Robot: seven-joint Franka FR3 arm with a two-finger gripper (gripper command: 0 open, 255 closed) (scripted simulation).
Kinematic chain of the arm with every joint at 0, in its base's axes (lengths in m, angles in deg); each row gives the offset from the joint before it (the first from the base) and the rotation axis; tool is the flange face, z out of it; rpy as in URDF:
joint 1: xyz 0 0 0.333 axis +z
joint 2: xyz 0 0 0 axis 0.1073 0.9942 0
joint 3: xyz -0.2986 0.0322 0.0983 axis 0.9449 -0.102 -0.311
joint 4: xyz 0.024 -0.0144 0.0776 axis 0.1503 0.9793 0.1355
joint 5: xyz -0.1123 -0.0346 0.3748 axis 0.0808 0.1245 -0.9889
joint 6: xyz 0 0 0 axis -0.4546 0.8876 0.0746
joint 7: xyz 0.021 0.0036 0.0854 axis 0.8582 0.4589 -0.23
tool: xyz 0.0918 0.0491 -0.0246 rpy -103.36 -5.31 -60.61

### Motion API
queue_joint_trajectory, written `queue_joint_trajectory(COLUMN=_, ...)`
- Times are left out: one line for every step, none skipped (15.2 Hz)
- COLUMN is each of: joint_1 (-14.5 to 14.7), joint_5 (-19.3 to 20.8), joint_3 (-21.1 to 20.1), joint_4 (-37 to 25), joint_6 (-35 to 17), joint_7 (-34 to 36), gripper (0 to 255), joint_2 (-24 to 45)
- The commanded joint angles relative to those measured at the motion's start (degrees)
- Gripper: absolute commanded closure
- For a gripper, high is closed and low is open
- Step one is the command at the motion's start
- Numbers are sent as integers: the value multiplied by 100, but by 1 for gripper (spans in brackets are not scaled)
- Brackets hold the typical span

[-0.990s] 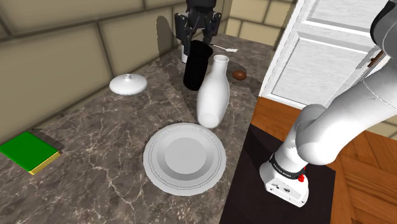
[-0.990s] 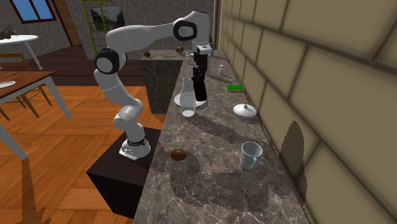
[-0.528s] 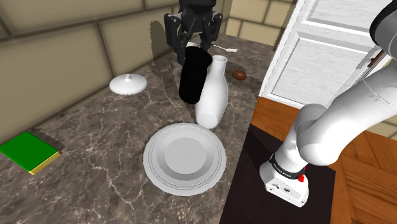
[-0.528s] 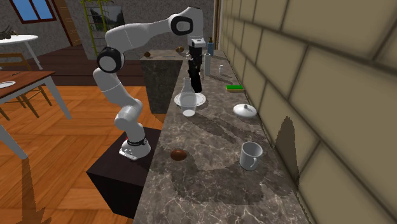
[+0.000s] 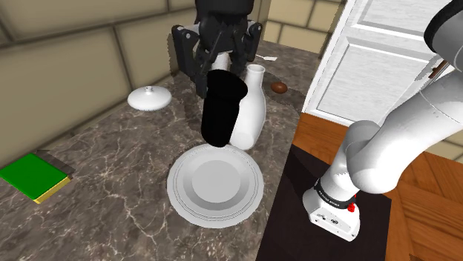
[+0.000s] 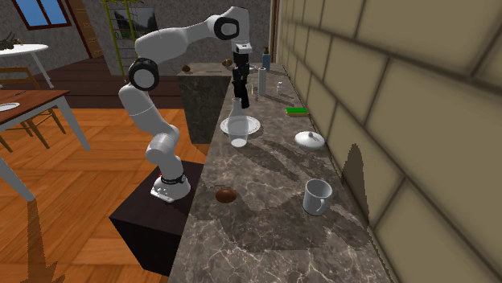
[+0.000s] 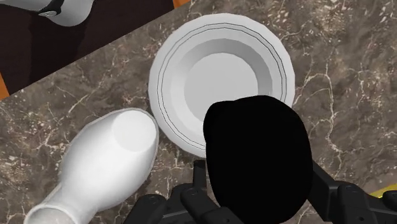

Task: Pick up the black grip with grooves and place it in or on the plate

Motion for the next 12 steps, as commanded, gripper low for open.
queue_joint_trajectory(joint_1=30, joint_5=-31, joint_3=-47, joint_4=154, joint_6=-113, joint_7=69, gripper=255, joint_2=-52)
queue_joint_trajectory(joint_1=33, joint_5=-45, joint_3=-41, joint_4=273, joint_6=-193, joint_7=55, gripper=255, joint_2=-93)
queue_joint_trajectory(joint_1=37, joint_5=-58, joint_3=-36, joint_4=390, joint_6=-273, joint_7=41, gripper=255, joint_2=-131)
queue_joint_trajectory(joint_1=41, joint_5=-71, joint_3=-32, joint_4=504, joint_6=-353, joint_7=28, gripper=255, joint_2=-168)
queue_joint_trajectory(joint_1=46, joint_5=-83, joint_3=-28, joint_4=617, joint_6=-432, joint_7=16, gripper=255, joint_2=-204)
queue_joint_trajectory(joint_1=50, joint_5=-95, joint_3=-25, joint_4=727, joint_6=-511, joint_7=4, gripper=255, joint_2=-237)
queue_joint_trajectory(joint_1=55, joint_5=-107, joint_3=-23, joint_4=836, joint_6=-589, joint_7=-7, gripper=255, joint_2=-269)
queue_joint_trajectory(joint_1=59, joint_5=-118, joint_3=-21, joint_4=942, joint_6=-667, joint_7=-18, gripper=255, joint_2=-300)
queue_joint_trajectory(joint_1=64, joint_5=-129, joint_3=-20, joint_4=1047, joint_6=-744, joint_7=-28, gripper=255, joint_2=-329)
queue_joint_trajectory(joint_1=69, joint_5=-139, joint_3=-20, joint_4=1150, joint_6=-821, joint_7=-38, gripper=255, joint_2=-356)
queue_joint_trajectory(joint_1=73, joint_5=-150, joint_3=-20, joint_4=1252, joint_6=-898, joint_7=-47, gripper=255, joint_2=-382)
queue_joint_trajectory(joint_1=78, joint_5=-159, joint_3=-21, joint_4=1352, joint_6=-975, joint_7=-56, gripper=255, joint_2=-406)
